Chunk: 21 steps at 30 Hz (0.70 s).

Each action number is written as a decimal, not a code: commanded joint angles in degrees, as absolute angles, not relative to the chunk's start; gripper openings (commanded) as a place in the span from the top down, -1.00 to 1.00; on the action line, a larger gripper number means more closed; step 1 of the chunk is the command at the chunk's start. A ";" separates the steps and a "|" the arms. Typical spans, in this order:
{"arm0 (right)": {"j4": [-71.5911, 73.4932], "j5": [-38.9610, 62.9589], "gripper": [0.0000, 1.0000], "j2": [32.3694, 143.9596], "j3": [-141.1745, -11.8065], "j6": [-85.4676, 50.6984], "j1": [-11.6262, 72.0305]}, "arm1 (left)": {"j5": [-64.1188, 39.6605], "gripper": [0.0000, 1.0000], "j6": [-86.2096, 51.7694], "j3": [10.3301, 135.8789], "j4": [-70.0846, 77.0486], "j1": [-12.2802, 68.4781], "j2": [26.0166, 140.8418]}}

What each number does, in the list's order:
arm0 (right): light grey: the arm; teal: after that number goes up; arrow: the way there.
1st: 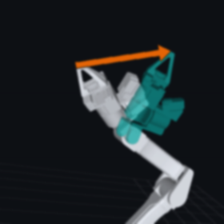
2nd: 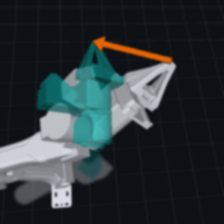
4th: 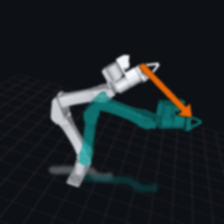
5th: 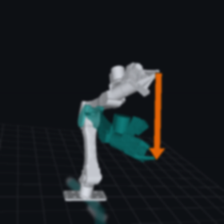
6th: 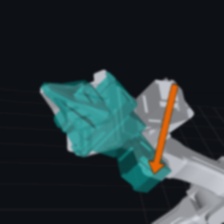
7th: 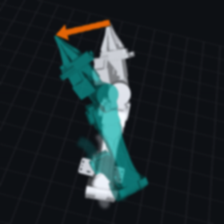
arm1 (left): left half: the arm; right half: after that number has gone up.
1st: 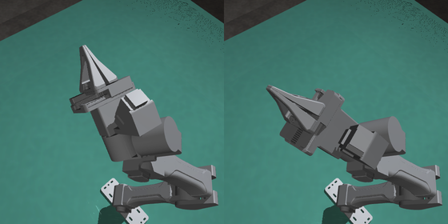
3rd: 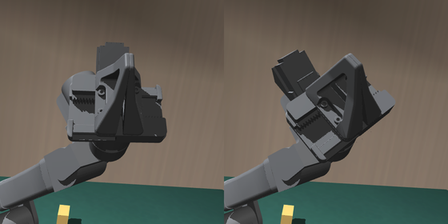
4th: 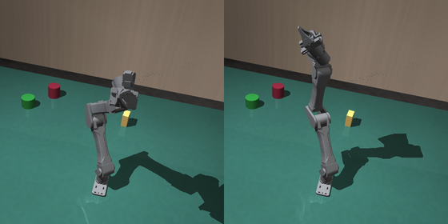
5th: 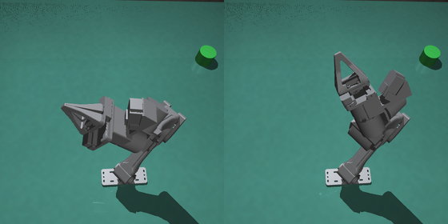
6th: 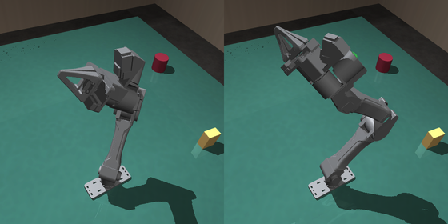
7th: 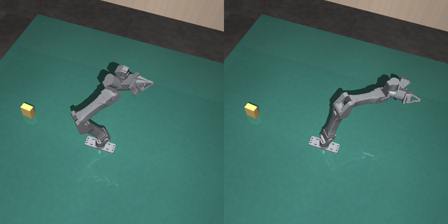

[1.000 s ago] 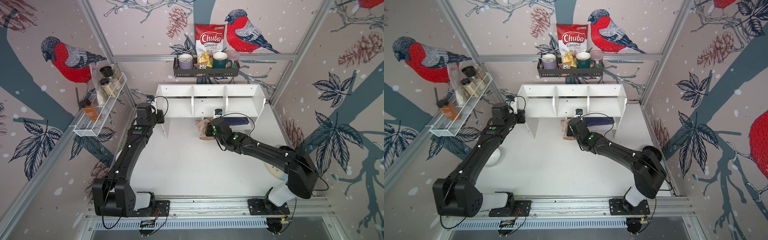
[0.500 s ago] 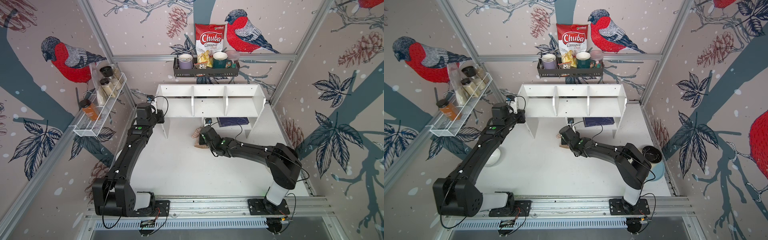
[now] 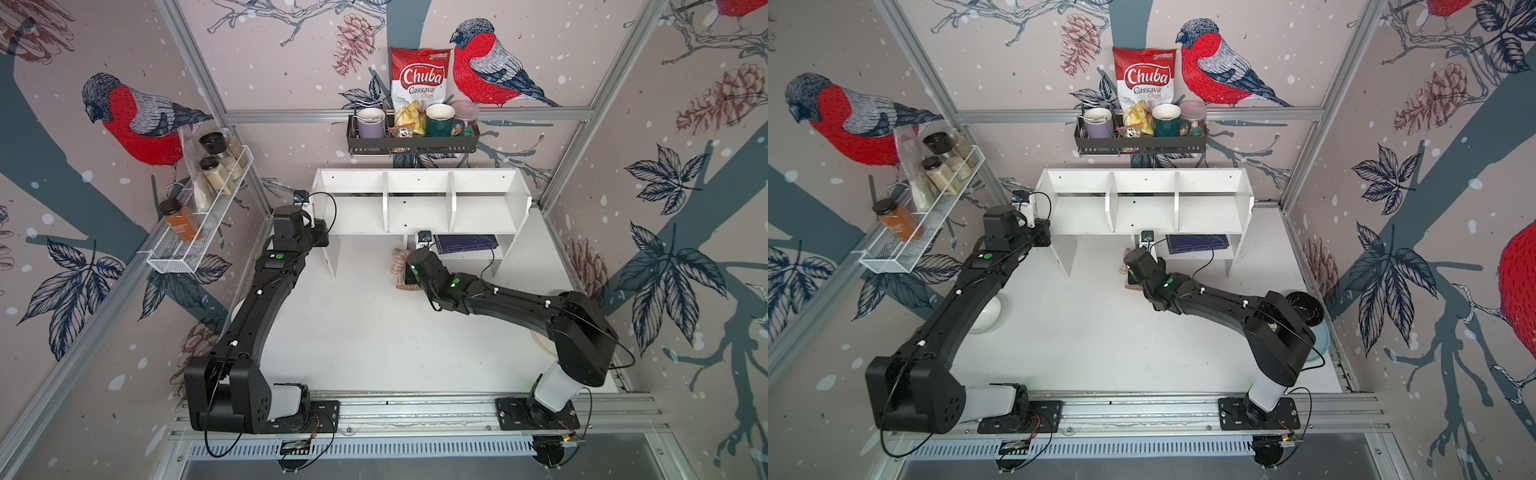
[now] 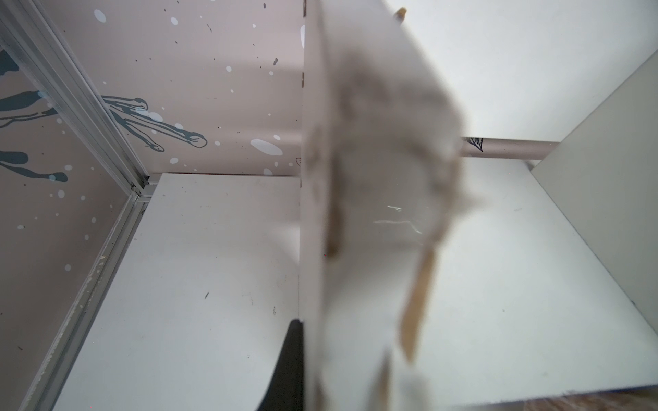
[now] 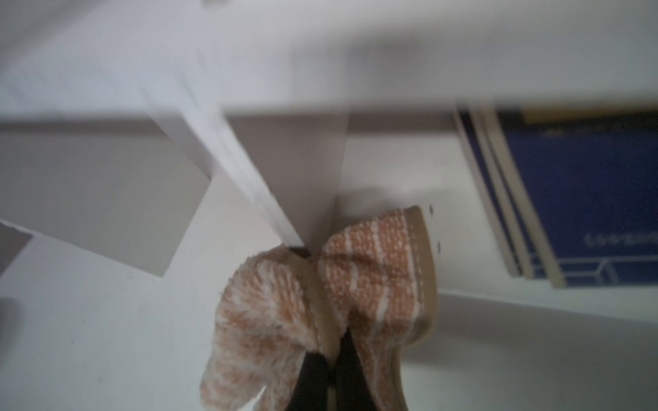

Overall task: Wipe the bookshelf clean with a cloth
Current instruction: Wipe the dust from the shelf.

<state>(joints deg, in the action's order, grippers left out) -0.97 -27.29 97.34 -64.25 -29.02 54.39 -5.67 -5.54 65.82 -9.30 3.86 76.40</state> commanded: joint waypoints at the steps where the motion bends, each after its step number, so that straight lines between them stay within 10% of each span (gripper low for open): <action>1: -0.39 -26.85 1.00 97.15 -62.38 -32.15 55.22 | -16.40 1.00 -13.57 66.01 -8.00 3.70 75.93; 14: -27.64 -41.32 1.00 62.80 -64.50 -30.53 50.57 | -15.60 1.00 -14.21 65.99 -8.04 3.71 75.41; 21: -37.74 -24.52 1.00 63.32 -79.17 -29.15 27.81 | -16.53 1.00 -14.76 65.92 -7.49 3.70 75.50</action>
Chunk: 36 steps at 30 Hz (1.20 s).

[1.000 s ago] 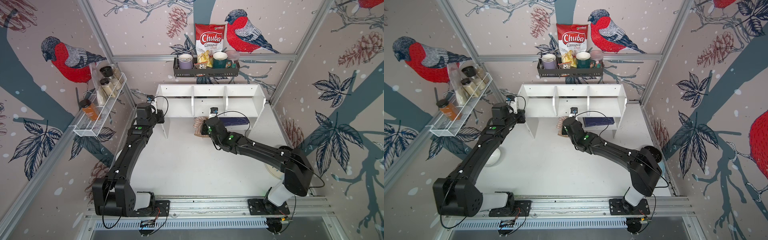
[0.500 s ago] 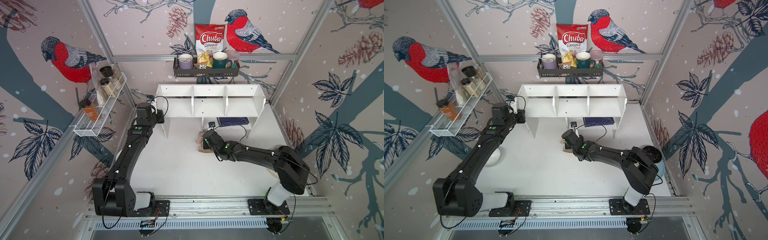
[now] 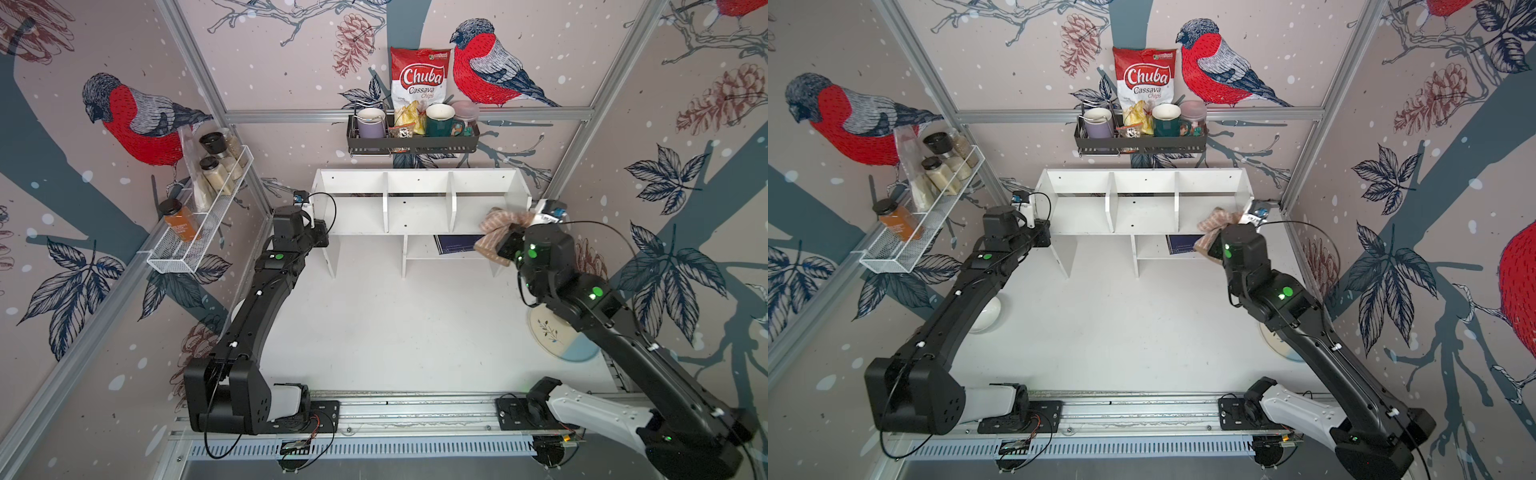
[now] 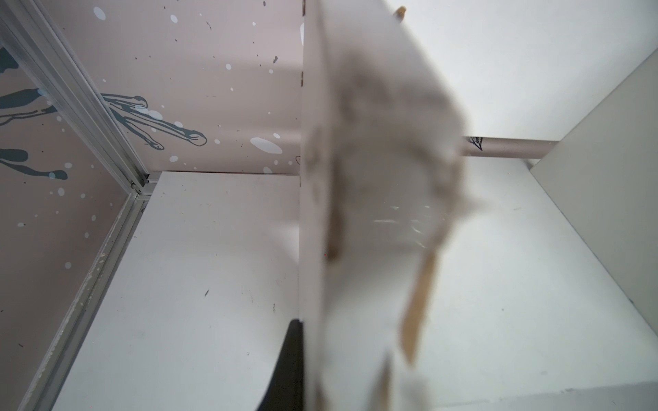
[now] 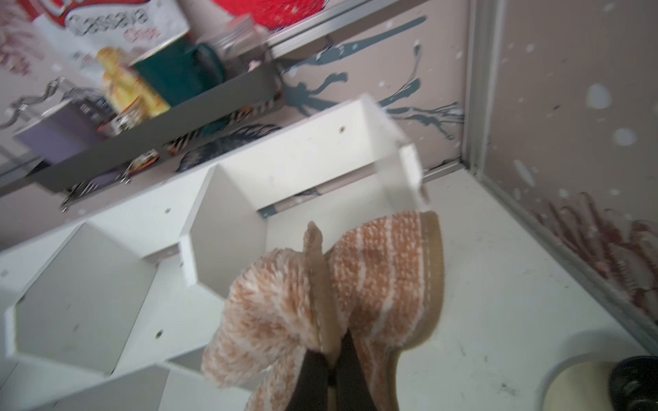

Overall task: Wipe the bookshelf clean with a cloth
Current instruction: Wipe the dust from the shelf.

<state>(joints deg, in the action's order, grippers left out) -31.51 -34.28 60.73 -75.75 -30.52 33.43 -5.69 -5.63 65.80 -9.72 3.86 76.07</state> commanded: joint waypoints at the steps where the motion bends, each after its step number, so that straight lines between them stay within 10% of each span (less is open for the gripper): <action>1: -37.97 -20.67 1.00 65.44 -81.18 -29.26 24.94 | -16.47 1.00 -14.72 65.91 -7.55 3.77 75.42; 10: -35.41 -11.46 1.00 82.43 -90.57 -28.48 19.91 | -16.74 1.00 -14.92 65.82 -7.39 3.78 75.65; 16: -37.51 -13.52 -0.45 84.13 -89.67 -27.98 20.00 | -16.71 1.00 -14.93 65.80 -7.41 3.78 75.76; 22: -38.94 -18.61 -0.90 80.41 -87.05 -25.98 22.71 | -16.93 1.00 -14.97 65.88 -7.37 3.77 76.11; 33: -37.44 -20.60 -0.13 87.67 -89.59 -25.94 22.31 | -16.74 1.00 -14.72 65.91 -7.63 3.73 76.14; 36: -36.98 -21.24 0.42 90.41 -92.40 -25.68 21.88 | -16.69 1.00 -14.67 65.91 -7.65 3.74 76.03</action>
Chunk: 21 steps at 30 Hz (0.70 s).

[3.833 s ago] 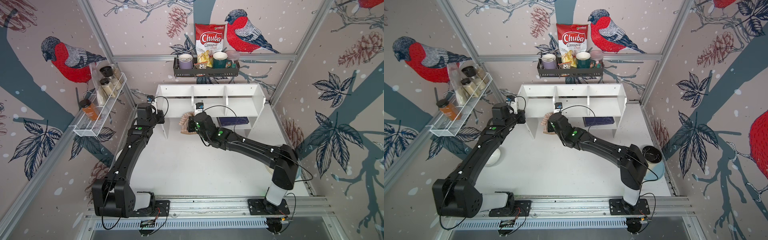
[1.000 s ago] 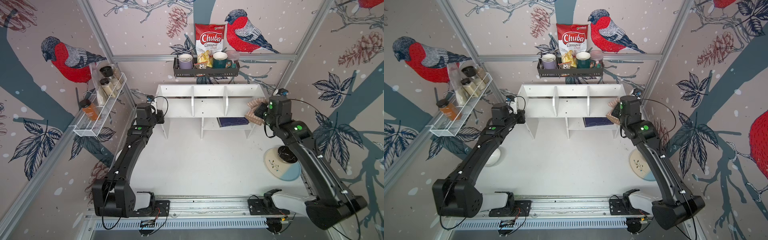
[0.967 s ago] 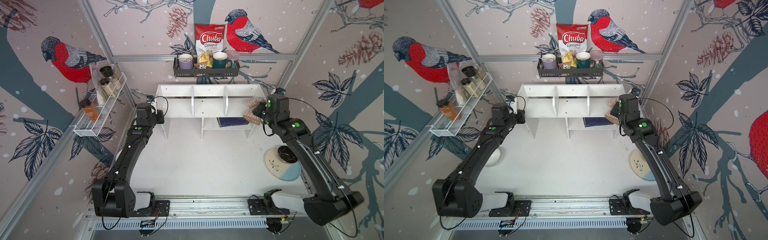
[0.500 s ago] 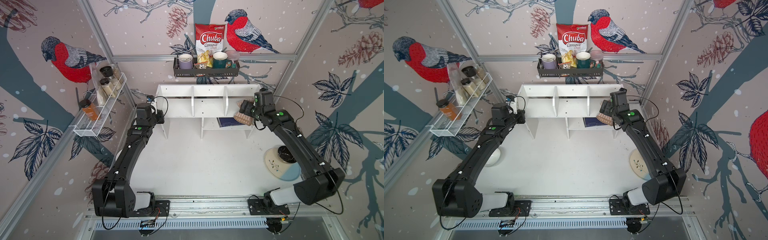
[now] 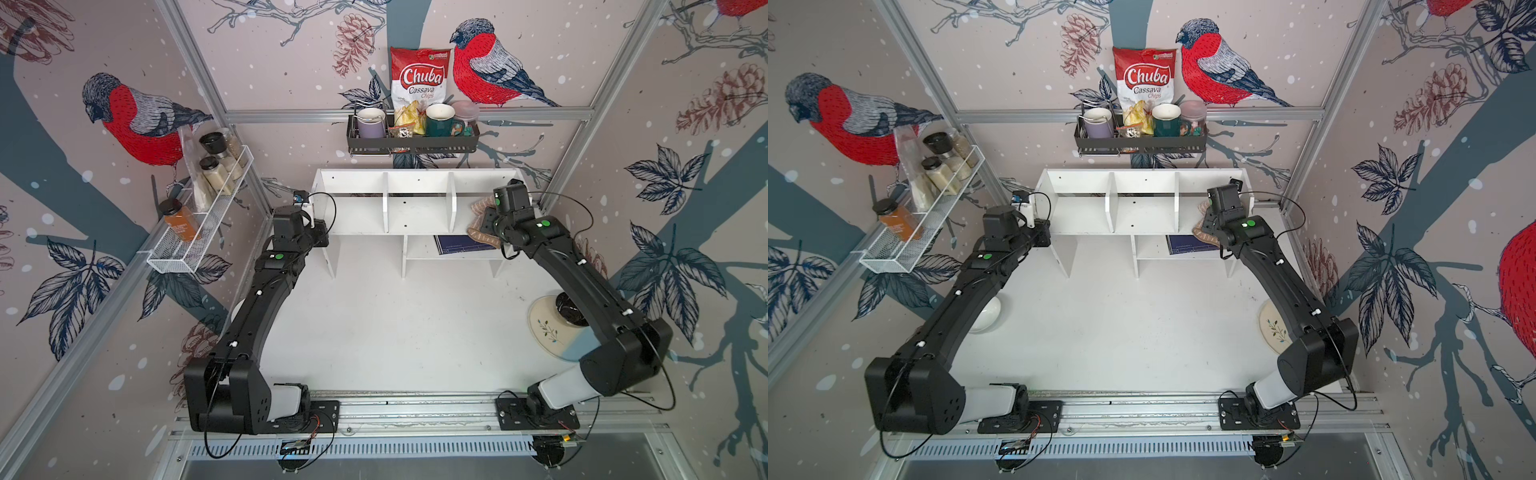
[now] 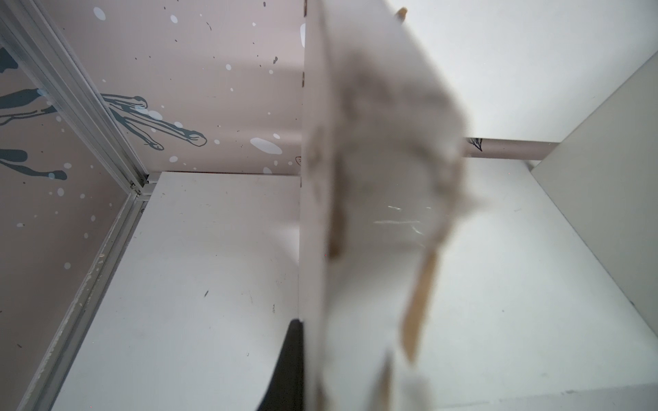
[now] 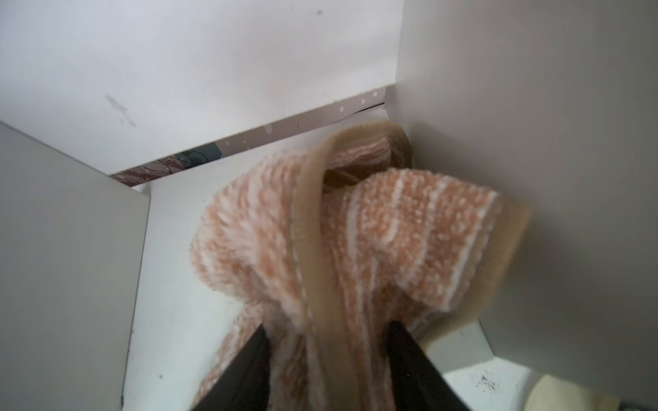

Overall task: Wipe the bookshelf clean with a cloth
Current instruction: Wipe the dust from the shelf.

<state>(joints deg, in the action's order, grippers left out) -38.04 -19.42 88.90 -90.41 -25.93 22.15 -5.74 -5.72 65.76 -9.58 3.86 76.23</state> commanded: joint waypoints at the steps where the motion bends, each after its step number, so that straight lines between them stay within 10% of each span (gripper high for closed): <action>1: -36.70 -21.57 0.63 91.12 -93.47 -25.67 21.82 | -16.65 1.00 -14.68 65.92 -7.65 3.77 76.03; 4: -36.91 -21.67 0.99 93.84 -97.69 -25.77 21.82 | -16.77 1.00 -14.68 65.92 -7.65 3.72 76.11; 21: -30.11 -18.28 1.00 84.17 -83.22 -25.45 20.73 | -16.87 1.00 -14.66 65.90 -7.64 3.75 76.55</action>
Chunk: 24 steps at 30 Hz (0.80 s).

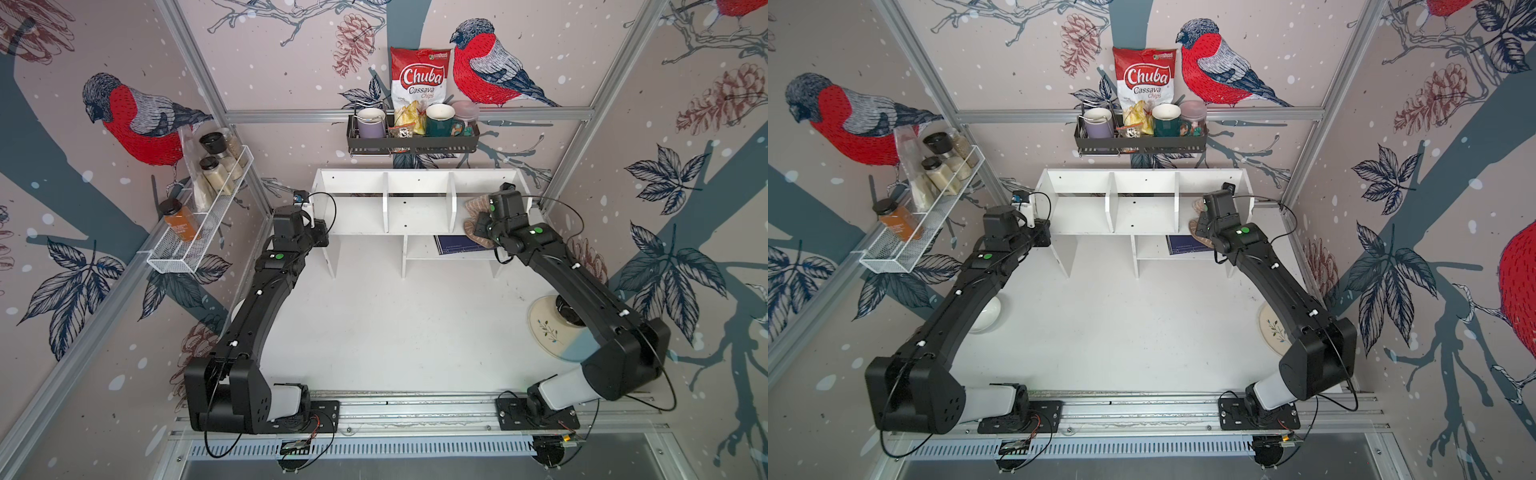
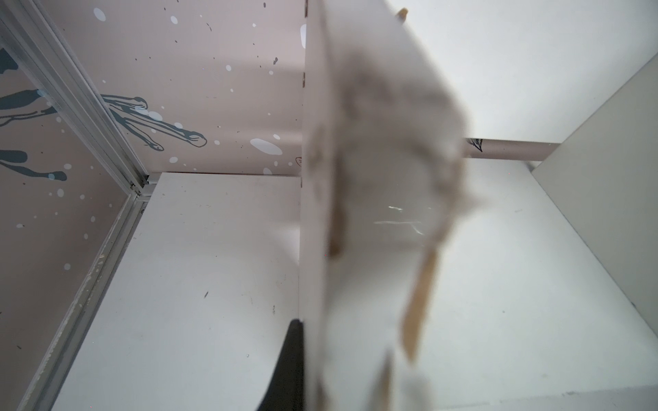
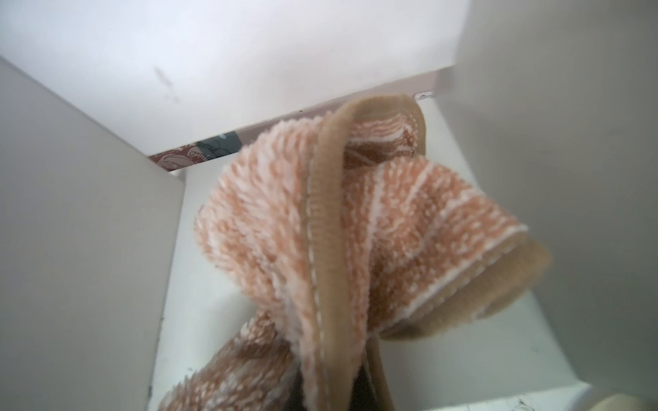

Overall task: Wipe the bookshelf clean with a cloth
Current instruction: Wipe the dust from the shelf.

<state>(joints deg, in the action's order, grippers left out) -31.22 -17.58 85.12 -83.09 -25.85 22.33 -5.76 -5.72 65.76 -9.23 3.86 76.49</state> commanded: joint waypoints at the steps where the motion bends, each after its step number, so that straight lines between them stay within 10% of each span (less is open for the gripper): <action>1: -30.71 -17.76 1.00 84.68 -84.54 -25.08 19.63 | -16.80 1.00 -14.60 65.91 -7.61 3.76 76.48; 11: -30.12 -13.08 1.00 96.15 -101.01 -23.19 22.14 | -16.14 1.00 -14.03 65.87 -7.96 3.77 76.83; 24: -31.20 -18.28 1.00 85.86 -85.10 -23.40 21.23 | -16.24 1.00 -14.19 65.96 -8.01 3.78 77.39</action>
<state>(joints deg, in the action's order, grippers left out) -31.29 -16.14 86.32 -84.40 -23.97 23.05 -5.78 -5.58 65.89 -7.99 3.77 77.36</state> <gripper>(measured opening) 0.061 0.135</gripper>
